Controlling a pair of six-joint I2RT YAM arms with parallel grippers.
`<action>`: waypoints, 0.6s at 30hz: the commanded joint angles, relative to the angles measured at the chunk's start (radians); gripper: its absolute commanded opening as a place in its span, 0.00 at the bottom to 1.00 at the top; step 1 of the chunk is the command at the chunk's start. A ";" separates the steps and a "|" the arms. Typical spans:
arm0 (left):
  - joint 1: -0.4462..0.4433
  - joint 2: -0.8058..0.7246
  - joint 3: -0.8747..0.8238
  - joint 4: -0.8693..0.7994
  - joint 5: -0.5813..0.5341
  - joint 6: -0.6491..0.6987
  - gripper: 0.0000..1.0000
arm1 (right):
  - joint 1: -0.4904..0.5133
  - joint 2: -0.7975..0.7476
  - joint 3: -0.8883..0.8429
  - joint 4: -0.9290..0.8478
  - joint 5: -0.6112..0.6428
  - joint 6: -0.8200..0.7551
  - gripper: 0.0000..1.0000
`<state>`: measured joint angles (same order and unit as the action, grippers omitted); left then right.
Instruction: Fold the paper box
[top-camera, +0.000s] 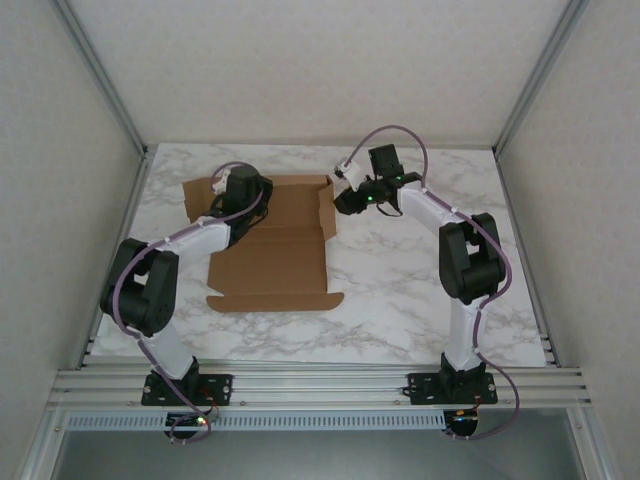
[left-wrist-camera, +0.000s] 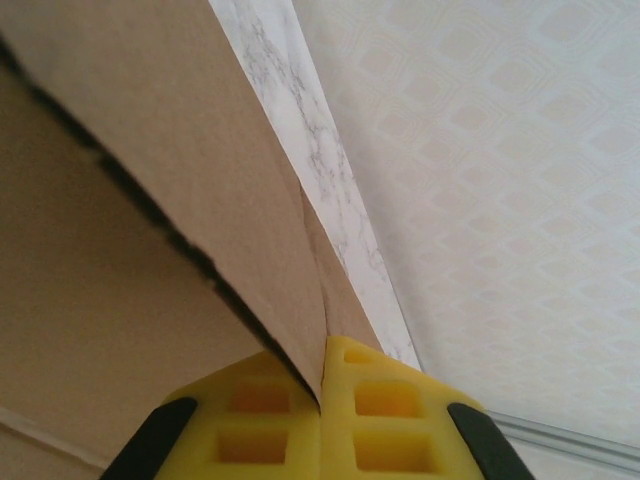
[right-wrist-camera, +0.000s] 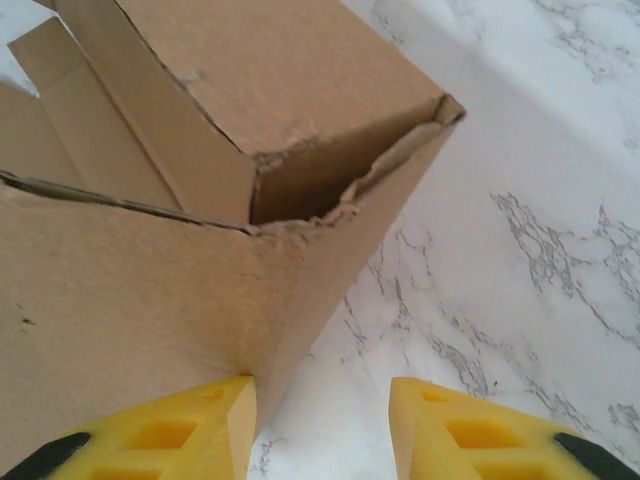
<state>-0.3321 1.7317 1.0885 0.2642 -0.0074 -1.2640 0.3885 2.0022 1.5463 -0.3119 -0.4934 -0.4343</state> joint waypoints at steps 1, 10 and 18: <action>-0.010 0.016 0.025 -0.046 0.052 0.013 0.00 | 0.027 -0.017 0.024 -0.006 -0.065 0.002 0.40; -0.009 0.022 0.027 -0.029 0.062 0.012 0.00 | 0.046 0.032 0.067 -0.056 -0.092 0.051 0.47; -0.010 0.025 0.034 -0.012 0.076 0.011 0.00 | 0.057 0.084 0.105 -0.077 -0.070 0.122 0.96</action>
<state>-0.3328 1.7363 1.0966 0.2642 0.0284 -1.2640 0.4313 2.0521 1.6188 -0.3672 -0.5533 -0.3607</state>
